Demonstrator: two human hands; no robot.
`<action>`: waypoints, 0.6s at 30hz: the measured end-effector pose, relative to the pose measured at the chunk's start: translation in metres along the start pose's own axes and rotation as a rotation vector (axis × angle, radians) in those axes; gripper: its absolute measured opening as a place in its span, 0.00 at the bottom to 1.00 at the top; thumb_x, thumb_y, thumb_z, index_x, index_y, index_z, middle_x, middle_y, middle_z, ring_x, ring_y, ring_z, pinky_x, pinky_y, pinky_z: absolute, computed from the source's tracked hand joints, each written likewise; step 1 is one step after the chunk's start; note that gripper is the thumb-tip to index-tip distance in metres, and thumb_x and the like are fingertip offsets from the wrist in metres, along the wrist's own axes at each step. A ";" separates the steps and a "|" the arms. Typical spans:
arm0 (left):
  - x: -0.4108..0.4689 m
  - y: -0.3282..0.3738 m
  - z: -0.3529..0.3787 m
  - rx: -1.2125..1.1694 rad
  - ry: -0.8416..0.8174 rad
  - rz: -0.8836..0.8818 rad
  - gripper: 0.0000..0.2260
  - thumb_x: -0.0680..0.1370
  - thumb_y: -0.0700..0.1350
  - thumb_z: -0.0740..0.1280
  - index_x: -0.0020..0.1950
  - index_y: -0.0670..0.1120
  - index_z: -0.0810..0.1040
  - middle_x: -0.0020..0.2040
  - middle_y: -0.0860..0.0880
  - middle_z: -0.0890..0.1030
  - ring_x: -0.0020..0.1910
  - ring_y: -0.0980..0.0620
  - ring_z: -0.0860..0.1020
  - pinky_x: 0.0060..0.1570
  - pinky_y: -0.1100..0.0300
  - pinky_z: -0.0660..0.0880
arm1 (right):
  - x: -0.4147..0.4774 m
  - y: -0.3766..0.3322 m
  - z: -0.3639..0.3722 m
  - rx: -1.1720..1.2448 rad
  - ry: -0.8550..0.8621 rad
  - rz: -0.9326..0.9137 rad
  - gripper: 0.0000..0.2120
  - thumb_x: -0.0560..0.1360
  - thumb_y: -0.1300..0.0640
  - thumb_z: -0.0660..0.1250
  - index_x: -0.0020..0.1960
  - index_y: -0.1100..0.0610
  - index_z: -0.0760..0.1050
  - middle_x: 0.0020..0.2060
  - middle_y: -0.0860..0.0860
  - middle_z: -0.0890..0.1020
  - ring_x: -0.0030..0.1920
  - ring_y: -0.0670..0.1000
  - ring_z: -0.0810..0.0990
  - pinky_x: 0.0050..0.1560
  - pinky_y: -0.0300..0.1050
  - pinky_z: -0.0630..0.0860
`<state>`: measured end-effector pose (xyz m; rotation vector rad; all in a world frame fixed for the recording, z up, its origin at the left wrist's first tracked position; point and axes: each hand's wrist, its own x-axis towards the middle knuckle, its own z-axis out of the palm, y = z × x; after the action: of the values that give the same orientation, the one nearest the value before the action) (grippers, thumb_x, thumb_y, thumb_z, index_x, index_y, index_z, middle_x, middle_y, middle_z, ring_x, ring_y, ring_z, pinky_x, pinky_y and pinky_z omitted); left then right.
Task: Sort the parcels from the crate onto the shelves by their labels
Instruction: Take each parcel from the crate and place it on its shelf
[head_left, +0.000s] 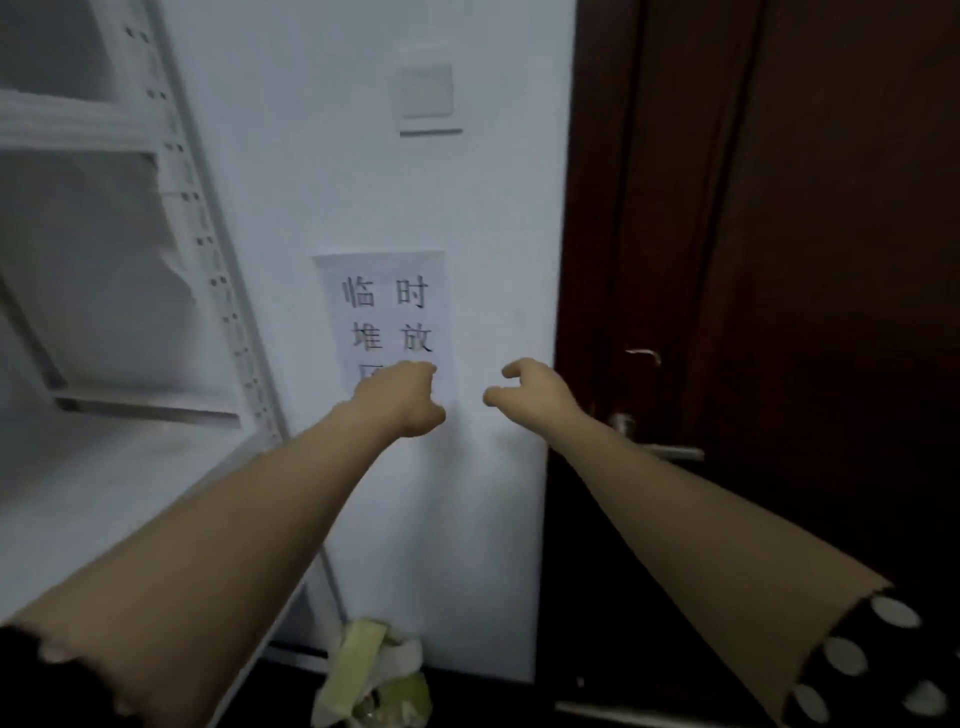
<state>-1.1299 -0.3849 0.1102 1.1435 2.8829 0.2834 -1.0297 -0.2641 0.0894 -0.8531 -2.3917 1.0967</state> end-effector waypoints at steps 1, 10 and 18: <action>-0.006 0.029 0.019 -0.001 -0.044 0.047 0.24 0.75 0.45 0.64 0.70 0.45 0.66 0.70 0.45 0.70 0.67 0.44 0.69 0.65 0.50 0.68 | -0.016 0.029 -0.016 -0.018 0.013 0.048 0.21 0.70 0.50 0.68 0.62 0.54 0.73 0.57 0.52 0.76 0.61 0.53 0.74 0.63 0.51 0.71; -0.143 0.359 0.172 -0.051 -0.427 0.562 0.25 0.76 0.46 0.66 0.71 0.47 0.66 0.67 0.45 0.72 0.65 0.46 0.72 0.66 0.50 0.68 | -0.259 0.288 -0.220 0.039 0.241 0.531 0.15 0.73 0.52 0.68 0.59 0.53 0.75 0.55 0.50 0.77 0.55 0.50 0.76 0.58 0.42 0.73; -0.321 0.594 0.261 -0.063 -0.593 0.940 0.24 0.74 0.45 0.67 0.70 0.47 0.68 0.65 0.43 0.74 0.61 0.44 0.74 0.59 0.51 0.74 | -0.497 0.432 -0.363 0.081 0.642 0.900 0.14 0.74 0.54 0.68 0.57 0.58 0.77 0.55 0.54 0.81 0.55 0.54 0.79 0.58 0.49 0.75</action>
<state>-0.4693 -0.1379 -0.0540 2.0493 1.6827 0.0206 -0.2981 -0.1709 -0.0583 -1.9803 -1.4086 0.9503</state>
